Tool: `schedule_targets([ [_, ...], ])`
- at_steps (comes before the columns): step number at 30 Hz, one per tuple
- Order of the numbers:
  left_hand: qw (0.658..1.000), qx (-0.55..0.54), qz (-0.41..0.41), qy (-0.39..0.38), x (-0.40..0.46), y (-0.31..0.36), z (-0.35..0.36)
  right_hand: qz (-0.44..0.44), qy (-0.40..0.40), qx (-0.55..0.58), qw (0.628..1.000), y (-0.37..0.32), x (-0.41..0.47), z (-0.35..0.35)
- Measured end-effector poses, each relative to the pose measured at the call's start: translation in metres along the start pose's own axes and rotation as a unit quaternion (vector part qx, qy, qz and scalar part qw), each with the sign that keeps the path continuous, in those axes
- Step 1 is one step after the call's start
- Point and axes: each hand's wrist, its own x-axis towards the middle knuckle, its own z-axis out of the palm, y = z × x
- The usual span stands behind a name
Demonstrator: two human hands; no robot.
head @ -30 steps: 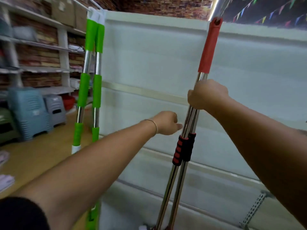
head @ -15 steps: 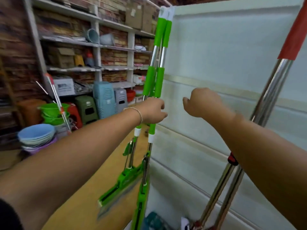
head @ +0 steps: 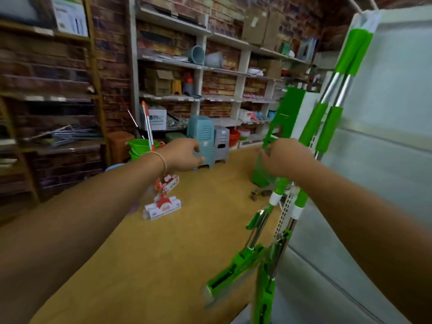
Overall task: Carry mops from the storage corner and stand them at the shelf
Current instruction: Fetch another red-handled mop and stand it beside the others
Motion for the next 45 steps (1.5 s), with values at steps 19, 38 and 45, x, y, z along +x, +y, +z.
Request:
schedule_targets([
  [19,0.993,0.055,-0.108,0.018,-0.025,-0.263,-0.088,-0.124,-0.013,0.045,0.991,-0.290,0.101,0.030],
  [38,0.987,0.079,-0.140,0.023,0.155,-0.353,-0.076,-0.176,-0.023,0.077,0.981,-0.352,0.307,0.103],
  [45,0.990,0.067,-0.121,0.029,0.276,-0.358,-0.062,-0.164,-0.012,0.079,0.983,-0.325,0.420,0.126],
])
